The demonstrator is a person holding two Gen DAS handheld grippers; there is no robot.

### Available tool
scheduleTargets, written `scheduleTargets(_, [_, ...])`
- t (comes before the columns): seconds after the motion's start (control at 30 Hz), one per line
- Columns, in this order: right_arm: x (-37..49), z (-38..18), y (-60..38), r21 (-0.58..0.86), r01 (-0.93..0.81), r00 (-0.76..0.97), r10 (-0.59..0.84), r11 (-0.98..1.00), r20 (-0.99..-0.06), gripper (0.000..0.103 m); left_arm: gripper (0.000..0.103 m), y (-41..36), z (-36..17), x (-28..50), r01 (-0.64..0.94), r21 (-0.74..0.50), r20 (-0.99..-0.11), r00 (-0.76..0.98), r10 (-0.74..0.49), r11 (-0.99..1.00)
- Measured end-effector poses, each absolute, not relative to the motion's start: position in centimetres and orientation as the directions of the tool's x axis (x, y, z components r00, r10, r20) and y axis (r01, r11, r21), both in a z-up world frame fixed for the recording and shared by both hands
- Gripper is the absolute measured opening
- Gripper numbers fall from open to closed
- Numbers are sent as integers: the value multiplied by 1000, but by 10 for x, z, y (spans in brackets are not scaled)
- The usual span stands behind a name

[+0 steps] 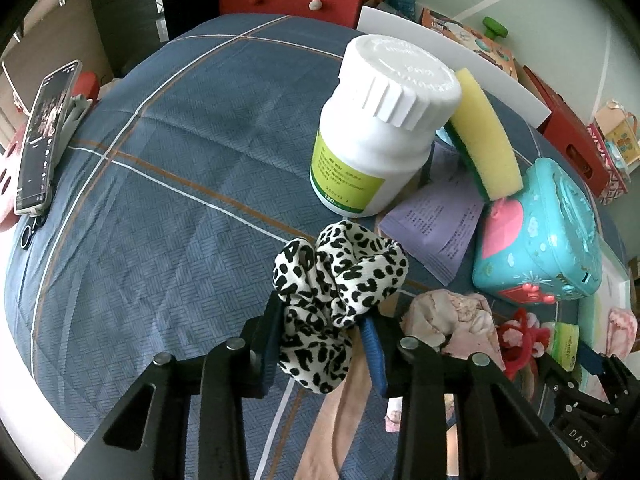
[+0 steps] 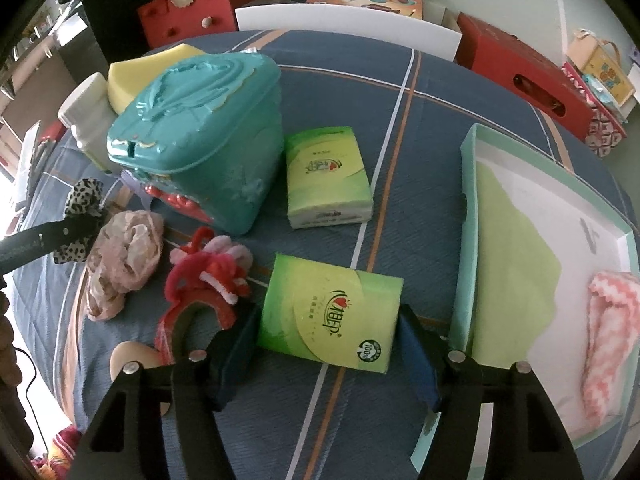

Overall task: Organize soft objects
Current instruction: 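Grasp the leopard scrunchie with the left gripper while the right gripper grasps the green tissue pack, then carry the scrunchie with the left gripper while the right gripper carries the tissue pack to the tray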

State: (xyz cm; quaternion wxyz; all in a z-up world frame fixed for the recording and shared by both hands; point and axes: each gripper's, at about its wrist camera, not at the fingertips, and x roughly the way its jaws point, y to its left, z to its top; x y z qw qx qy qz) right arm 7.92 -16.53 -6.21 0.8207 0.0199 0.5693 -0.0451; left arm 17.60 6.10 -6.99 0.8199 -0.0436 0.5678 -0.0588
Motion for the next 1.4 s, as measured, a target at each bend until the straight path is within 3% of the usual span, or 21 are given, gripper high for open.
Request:
scheduleTargets(0.27, [74,-48,-161,-10,82,382,-41,997,-923,70,28,67,-59,170,48,-173,-912,369,-178,984])
scheduleTargets(0.5, [69,-32,-161,-2,85,425,-38,996,-905,70,27,75,-41,161,59,-230,-887,397,-234,971])
scheduleTargets(0.87, [57,8,-168,24,131,511,-47,991,-858,70,27,70,6,128,127,-185,-836,500,-224,974])
scheduleTargets(1.4, [40,38,-265,10,393,540,-222,919,-812,70,27,-6,54,108,300,-141,-791,539,-289,944])
